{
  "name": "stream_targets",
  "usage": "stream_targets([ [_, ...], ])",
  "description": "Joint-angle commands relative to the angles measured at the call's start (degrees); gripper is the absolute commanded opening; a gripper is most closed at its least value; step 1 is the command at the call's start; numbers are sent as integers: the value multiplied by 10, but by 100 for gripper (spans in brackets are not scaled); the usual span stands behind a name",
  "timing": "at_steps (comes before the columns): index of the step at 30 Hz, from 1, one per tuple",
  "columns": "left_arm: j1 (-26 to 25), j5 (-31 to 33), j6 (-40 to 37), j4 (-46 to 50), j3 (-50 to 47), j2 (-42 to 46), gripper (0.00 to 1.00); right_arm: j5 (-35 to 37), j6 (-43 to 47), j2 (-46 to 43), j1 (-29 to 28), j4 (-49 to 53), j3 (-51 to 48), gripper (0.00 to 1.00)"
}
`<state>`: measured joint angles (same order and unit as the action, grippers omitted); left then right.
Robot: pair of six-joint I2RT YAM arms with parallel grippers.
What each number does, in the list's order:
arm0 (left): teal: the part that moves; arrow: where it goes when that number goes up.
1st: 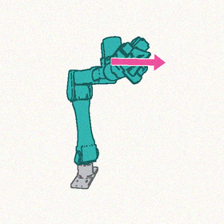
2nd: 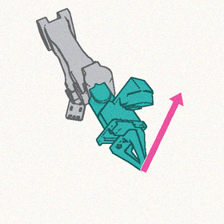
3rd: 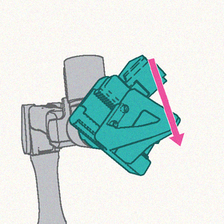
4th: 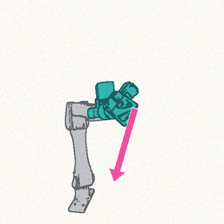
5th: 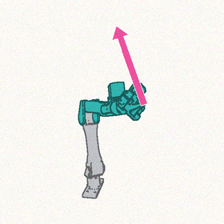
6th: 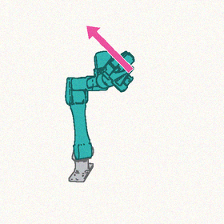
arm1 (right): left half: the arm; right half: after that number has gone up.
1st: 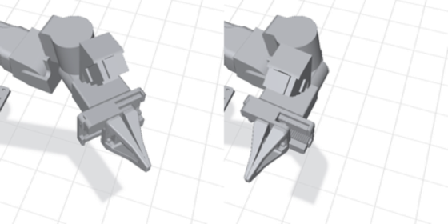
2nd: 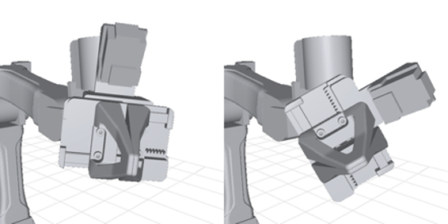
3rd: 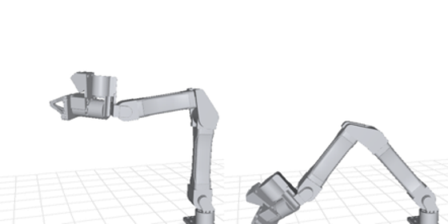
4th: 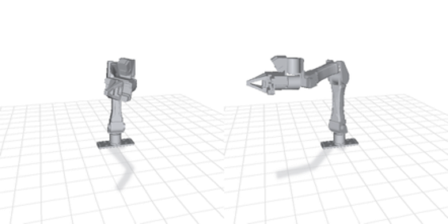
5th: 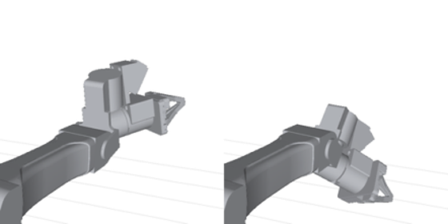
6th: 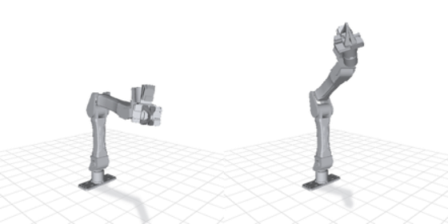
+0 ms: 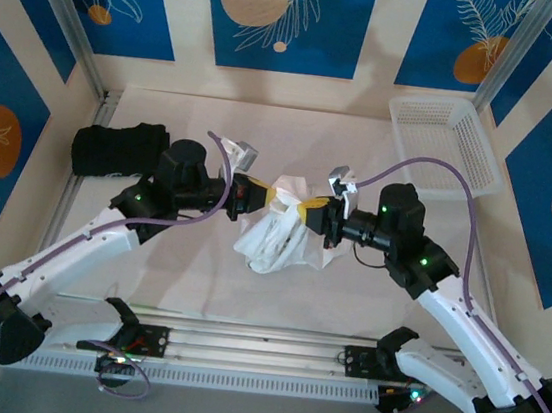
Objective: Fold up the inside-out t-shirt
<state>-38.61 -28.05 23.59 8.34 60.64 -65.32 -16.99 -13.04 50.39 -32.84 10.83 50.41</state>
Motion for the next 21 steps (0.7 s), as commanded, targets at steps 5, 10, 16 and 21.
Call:
stream_targets([
  [5, 21, -16, -24, -2, -9, 2, 4, -21, -37, -32, 15, -44, -15, 0],
  [10, 22, -39, -28, -22, -17, 3, 4, -18, -53, -32, 16, -54, -19, 0],
  [16, 20, -64, -2, -62, -27, -8, 12, -30, -91, -24, 11, -114, -24, 0],
  [21, 19, -65, 5, -72, -30, -20, 19, -32, -105, -18, 6, -141, -25, 0],
])
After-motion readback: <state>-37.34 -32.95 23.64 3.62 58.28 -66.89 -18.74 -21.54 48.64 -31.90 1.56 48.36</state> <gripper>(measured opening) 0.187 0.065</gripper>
